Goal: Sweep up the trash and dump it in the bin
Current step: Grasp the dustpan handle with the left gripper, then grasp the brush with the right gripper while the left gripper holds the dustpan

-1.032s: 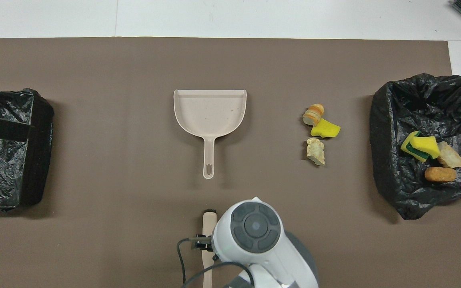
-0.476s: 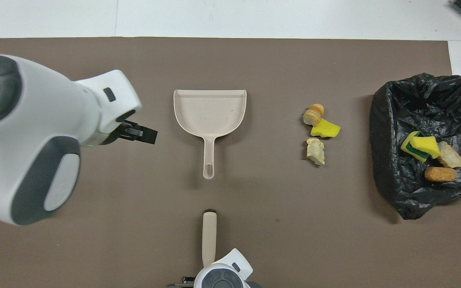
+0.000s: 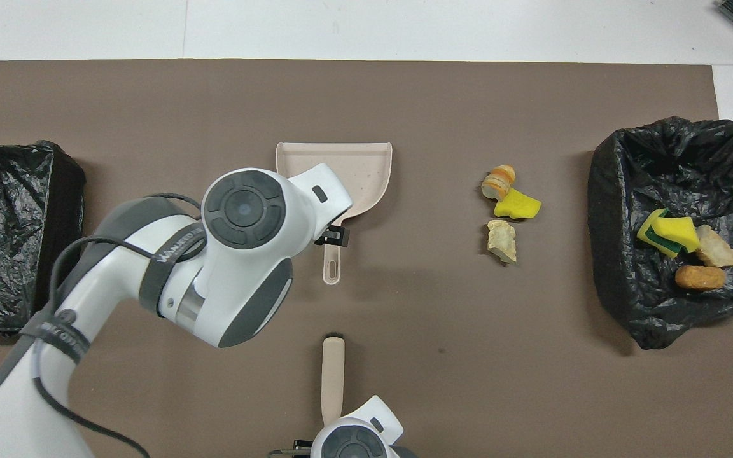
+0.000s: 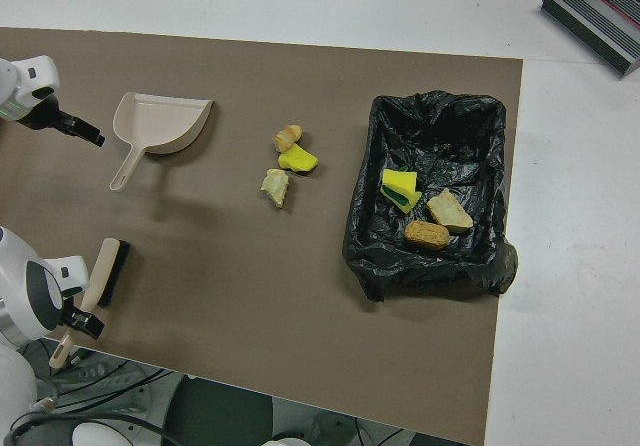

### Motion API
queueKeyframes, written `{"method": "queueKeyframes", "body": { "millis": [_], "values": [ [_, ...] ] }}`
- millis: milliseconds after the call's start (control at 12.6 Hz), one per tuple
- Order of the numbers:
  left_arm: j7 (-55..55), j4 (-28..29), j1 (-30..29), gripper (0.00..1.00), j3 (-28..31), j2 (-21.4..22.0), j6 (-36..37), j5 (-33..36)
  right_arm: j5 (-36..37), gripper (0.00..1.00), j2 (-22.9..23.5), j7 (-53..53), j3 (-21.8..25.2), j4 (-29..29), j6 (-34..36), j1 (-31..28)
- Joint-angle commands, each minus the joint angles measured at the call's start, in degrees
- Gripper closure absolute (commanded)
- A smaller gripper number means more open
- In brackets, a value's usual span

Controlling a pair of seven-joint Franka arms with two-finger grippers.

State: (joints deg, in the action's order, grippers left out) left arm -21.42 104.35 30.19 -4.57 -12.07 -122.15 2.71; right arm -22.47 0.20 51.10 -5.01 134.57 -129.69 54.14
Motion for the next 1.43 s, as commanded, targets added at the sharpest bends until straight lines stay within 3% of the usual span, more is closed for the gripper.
{"method": "queueKeyframes", "body": {
  "millis": [0,79,476,635,873,1032,1190,1349],
  "values": [
    [-2.7,-0.1,2.0,0.0,1.0,-3.1,-4.3,1.4,-1.4,0.95,0.0,1.0,0.0,0.0,-1.3,0.0],
    [-3.8,0.1,2.1,0.0,1.0,-4.5,-5.7,1.4,-1.3,1.0,0.1,0.8,0.0,-0.2,-1.3,-0.3],
    [-4.4,1.6,4.3,0.0,1.1,-6.7,-7.6,1.5,1.4,1.0,1.3,0.2,0.4,-2.8,1.6,-2.7],
    [-4.9,3.6,4.5,0.2,1.0,-6.1,-7.5,1.4,4.9,1.0,-1.1,-1.9,0.6,-3.6,7.8,-6.5],
    [-6.3,3.6,4.4,0.64,1.1,-6.1,-7.3,1.4,9.3,1.0,-6.0,-6.2,0.7,-3.9,16.4,-13.0],
    [-6.3,2.8,4.3,0.86,1.2,-6.3,-7.9,3.9,12.1,1.0,-7.8,-9.4,0.7,-4.0,20.1,-19.0],
    [-5.5,2.6,4.1,0.98,1.1,-6.0,-7.6,10.5,13.8,1.0,-8.4,-15.4,0.7,-6.4,22.7,-26.1],
    [-5.1,2.5,4.5,1.0,1.1,-4.9,-7.0,11.5,20.0,1.0,-5.1,-19.6,0.3,-11.5,24.6,-31.9]
  ]
}}
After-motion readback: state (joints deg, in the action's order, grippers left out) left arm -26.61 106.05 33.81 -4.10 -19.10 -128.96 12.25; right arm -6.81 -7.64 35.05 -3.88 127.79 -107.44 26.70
